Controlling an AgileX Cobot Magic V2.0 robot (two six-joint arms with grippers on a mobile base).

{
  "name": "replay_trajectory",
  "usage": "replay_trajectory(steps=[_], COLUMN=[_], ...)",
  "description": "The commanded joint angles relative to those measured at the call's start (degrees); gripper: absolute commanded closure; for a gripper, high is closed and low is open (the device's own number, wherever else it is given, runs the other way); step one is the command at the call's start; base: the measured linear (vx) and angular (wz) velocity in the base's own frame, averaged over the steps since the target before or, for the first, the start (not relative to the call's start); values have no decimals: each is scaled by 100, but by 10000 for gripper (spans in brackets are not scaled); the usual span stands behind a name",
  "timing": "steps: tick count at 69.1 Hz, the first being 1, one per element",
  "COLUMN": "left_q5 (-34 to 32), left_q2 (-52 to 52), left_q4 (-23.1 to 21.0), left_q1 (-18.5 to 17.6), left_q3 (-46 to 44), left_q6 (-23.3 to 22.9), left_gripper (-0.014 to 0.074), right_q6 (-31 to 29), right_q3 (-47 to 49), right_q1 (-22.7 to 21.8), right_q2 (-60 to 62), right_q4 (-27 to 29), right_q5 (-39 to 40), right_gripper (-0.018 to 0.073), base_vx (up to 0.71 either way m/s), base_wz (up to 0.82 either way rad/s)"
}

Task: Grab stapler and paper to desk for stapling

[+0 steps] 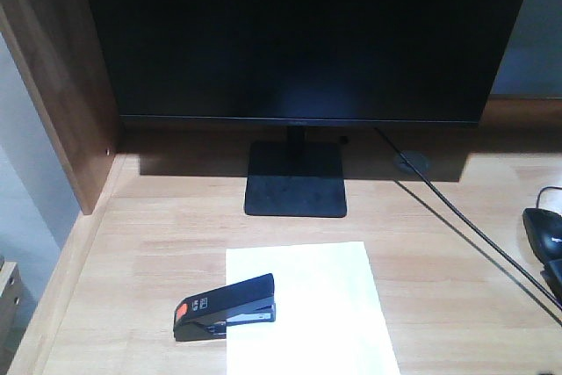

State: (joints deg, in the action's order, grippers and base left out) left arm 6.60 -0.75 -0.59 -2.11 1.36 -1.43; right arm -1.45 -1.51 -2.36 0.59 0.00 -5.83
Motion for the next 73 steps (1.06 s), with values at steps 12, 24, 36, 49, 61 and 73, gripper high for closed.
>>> replay_trajectory(steps=[12,24,36,49,61,73], left_q5=[-414,-414,-414,-414,-414,-414], left_q2=[-80,-80,-80,-80,-80,-80], left_q4=[-5,-5,-5,-5,-5,-5], left_q1=[-5,-5,-5,-5,-5,-5], left_q3=[63,63,63,63,63,63], left_q6=[-41,-41,-41,-41,-41,-41], left_gripper=[603,603,603,603,603,603], right_q6=[-33,-33,-33,-33,-33,-33], right_q3=[-34,-34,-34,-34,-34,-34], right_q1=[-44,-44,-44,-44,-44,-44], right_q2=[58,58,58,58,58,58], right_q4=[-70,-70,-70,-70,-70,-70], right_q5=[404,404,404,404,404,404], right_gripper=[566,566,566,565,565,565], base_vx=[0,0,0,0,0,0], base_wz=[0,0,0,0,0,0])
